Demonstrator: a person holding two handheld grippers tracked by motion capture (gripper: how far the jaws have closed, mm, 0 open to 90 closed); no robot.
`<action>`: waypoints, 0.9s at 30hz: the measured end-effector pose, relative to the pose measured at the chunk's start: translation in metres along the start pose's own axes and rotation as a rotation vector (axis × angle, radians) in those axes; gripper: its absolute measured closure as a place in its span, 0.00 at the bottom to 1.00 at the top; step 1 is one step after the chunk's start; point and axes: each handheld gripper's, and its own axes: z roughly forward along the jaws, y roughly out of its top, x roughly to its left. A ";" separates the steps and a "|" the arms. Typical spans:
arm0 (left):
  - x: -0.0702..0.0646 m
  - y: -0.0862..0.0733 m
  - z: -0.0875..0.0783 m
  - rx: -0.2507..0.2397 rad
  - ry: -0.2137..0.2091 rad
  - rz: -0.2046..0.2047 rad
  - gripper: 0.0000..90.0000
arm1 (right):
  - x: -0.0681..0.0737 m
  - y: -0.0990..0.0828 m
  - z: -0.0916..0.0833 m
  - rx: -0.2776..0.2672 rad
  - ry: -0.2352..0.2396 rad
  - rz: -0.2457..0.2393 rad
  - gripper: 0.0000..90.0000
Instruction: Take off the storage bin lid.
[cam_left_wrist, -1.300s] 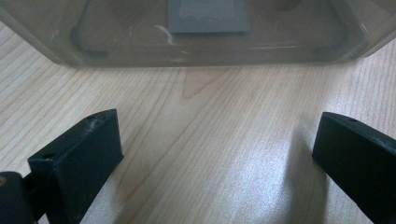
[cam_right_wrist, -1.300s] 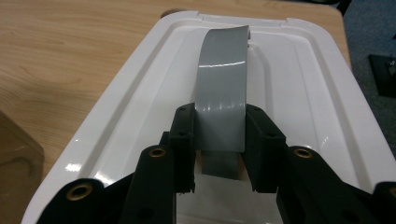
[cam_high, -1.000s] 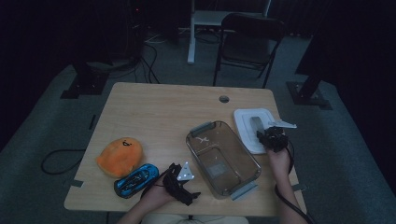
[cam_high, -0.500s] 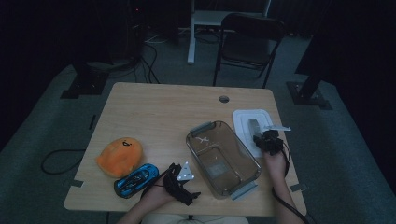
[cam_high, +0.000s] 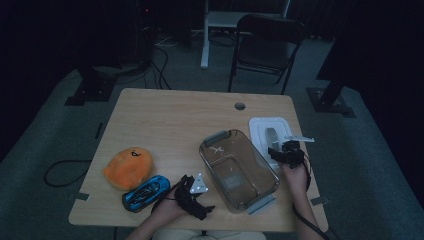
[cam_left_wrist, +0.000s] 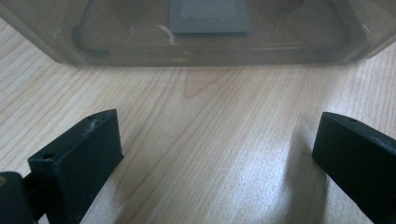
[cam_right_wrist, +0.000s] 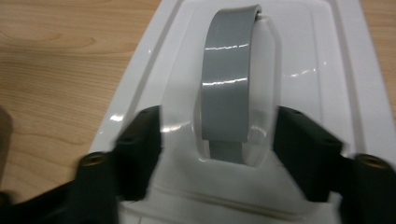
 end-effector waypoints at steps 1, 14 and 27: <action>0.000 0.001 0.000 0.004 0.003 -0.007 0.02 | -0.001 -0.001 -0.005 -0.007 0.009 0.007 0.24; 0.012 0.015 -0.003 0.017 0.042 -0.094 0.02 | -0.007 -0.021 -0.033 -0.016 0.110 -0.010 0.15; 0.015 0.026 -0.005 0.004 0.068 -0.107 0.02 | 0.010 -0.049 -0.042 0.022 0.168 -0.094 0.15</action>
